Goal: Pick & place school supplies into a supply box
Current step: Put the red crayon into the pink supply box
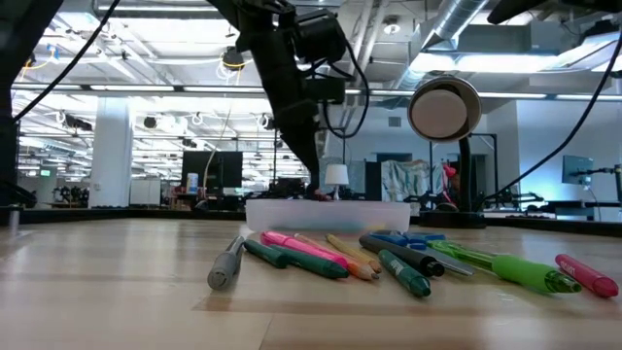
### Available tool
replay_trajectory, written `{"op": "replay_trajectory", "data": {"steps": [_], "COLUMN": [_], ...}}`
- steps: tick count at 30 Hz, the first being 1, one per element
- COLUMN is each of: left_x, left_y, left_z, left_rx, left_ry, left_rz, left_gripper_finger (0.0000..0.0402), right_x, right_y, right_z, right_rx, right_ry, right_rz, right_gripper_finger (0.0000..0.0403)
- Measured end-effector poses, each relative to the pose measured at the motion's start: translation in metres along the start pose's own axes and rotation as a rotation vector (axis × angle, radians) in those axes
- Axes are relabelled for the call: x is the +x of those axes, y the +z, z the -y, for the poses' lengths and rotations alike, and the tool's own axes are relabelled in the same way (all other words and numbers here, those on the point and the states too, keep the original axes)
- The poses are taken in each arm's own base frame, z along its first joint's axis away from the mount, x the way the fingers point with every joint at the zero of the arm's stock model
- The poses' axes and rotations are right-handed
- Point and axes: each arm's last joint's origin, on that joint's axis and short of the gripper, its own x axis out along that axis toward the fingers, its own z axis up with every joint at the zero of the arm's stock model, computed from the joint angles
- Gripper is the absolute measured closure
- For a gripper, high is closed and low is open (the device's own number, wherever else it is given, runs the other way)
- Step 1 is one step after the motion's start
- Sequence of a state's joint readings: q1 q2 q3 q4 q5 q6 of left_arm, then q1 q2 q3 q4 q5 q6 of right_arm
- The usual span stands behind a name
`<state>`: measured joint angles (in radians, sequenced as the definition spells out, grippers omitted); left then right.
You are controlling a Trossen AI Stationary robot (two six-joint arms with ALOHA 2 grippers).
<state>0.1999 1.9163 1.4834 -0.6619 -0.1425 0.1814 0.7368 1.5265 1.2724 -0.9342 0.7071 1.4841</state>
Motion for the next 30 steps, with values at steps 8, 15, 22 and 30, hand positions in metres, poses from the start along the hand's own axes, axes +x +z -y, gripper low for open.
{"op": "replay_trajectory", "data": {"steps": [8, 15, 22, 30], "left_x": [-0.005, -0.023, -0.048, -0.104], "left_y": [0.002, 0.009, 0.014, 0.008], "left_z": [0.000, 0.012, 0.026, 0.026], "left_rx": [-0.074, -0.035, -0.006, -0.039], "left_ry": [-0.077, -0.111, -0.203, -0.193], "left_rz": [-0.007, -0.062, -0.016, 0.121], "left_gripper_finger": [0.0256, 0.0260, 0.0261, 0.0261], "right_x": [0.000, 0.000, 0.000, -0.002], "right_y": [0.000, 0.000, -0.001, -0.002], "right_z": [0.000, 0.000, 0.000, -0.001], "right_rx": [0.002, 0.002, 0.010, 0.032], "right_ry": [0.001, 0.000, 0.005, 0.015], "right_rz": [-0.002, -0.002, -0.004, -0.016], "right_gripper_finger": [0.0285, 0.0285, 0.0285, 0.0285]}}
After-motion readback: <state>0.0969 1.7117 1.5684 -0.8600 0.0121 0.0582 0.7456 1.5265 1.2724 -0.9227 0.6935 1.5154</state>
